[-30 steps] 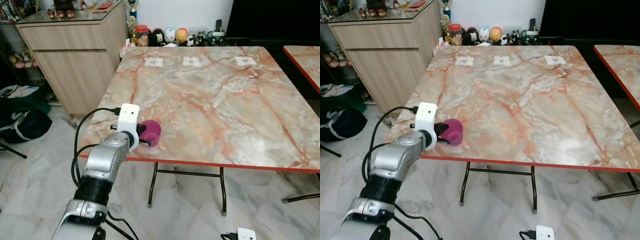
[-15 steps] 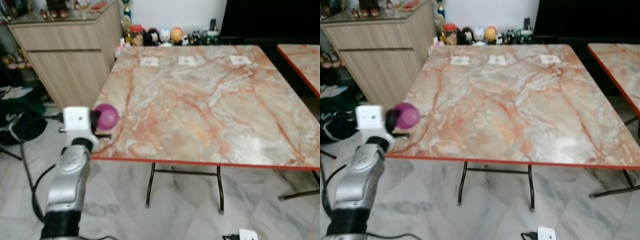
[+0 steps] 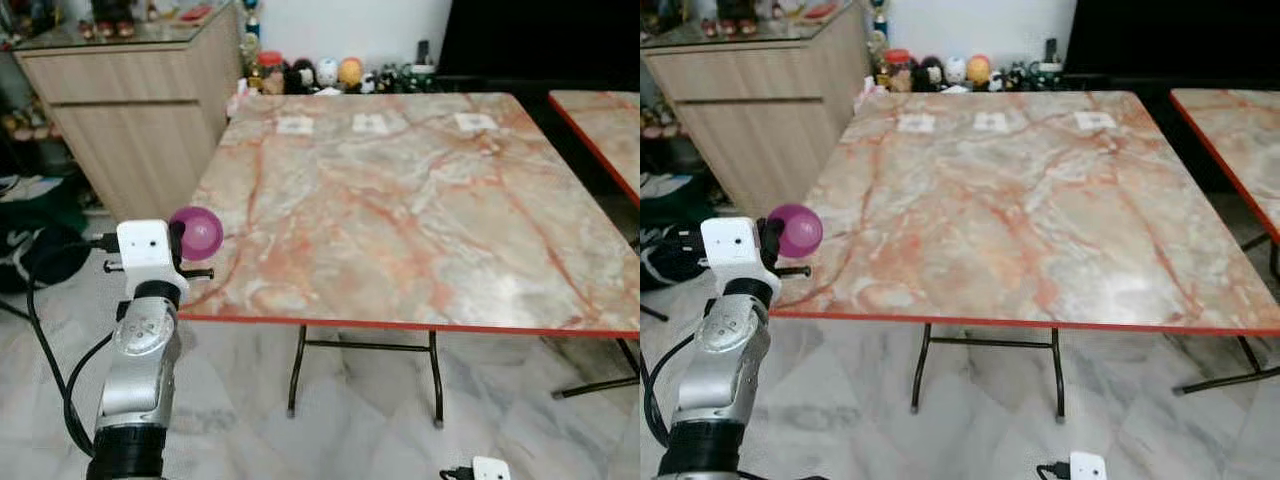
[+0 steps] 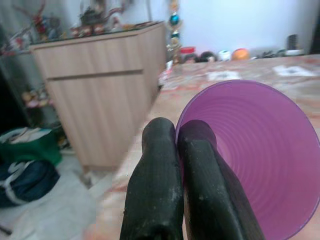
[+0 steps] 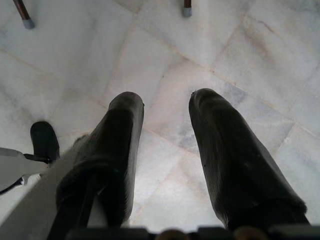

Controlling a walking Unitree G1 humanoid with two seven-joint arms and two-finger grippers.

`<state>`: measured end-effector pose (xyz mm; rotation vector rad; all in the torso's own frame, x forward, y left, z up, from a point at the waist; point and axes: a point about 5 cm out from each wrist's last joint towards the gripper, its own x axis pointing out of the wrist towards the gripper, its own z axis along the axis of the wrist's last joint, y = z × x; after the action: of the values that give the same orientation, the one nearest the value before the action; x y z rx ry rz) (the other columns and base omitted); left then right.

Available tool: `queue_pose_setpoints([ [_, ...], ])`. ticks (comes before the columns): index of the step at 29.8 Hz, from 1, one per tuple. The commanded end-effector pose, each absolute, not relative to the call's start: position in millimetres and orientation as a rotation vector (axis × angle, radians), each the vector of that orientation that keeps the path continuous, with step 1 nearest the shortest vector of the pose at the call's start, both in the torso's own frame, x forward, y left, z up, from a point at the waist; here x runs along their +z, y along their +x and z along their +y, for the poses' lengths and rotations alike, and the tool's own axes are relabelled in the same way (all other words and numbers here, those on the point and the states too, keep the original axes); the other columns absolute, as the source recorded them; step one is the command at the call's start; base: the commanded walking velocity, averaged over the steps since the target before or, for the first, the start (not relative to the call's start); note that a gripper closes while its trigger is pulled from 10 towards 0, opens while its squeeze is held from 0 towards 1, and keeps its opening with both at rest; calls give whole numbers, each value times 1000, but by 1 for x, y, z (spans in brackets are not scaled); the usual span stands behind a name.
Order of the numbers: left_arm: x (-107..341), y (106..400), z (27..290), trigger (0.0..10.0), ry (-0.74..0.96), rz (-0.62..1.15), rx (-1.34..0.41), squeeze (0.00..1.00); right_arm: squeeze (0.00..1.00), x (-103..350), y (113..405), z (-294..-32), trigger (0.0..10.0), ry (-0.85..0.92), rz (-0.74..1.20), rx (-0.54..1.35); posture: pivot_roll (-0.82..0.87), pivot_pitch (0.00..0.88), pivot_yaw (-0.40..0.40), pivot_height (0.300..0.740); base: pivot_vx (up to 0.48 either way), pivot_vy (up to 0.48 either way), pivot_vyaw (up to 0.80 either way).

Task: Setting the table

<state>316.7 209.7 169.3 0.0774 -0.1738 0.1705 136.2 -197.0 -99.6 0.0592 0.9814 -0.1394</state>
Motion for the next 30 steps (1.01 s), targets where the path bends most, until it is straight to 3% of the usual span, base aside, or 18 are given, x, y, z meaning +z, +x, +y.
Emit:
queue_pose_setpoints([
  [1,171,318,206,10000,75,-181,160,0,0,-99,137,-200,10000,28,976,-119,38,0,2,740,0,-416,800],
  [5,171,318,206,10000,68,-187,168,0,0,-99,135,-200,10000,51,977,-138,42,0,3,740,0,-420,800],
  [22,174,322,203,10000,69,-200,155,0,0,-99,136,-200,10000,66,983,-144,40,0,2,740,0,-418,0],
  [30,177,321,206,10000,155,-198,104,0,0,-98,139,-200,10000,70,971,-152,43,9,15,740,0,-417,0],
])
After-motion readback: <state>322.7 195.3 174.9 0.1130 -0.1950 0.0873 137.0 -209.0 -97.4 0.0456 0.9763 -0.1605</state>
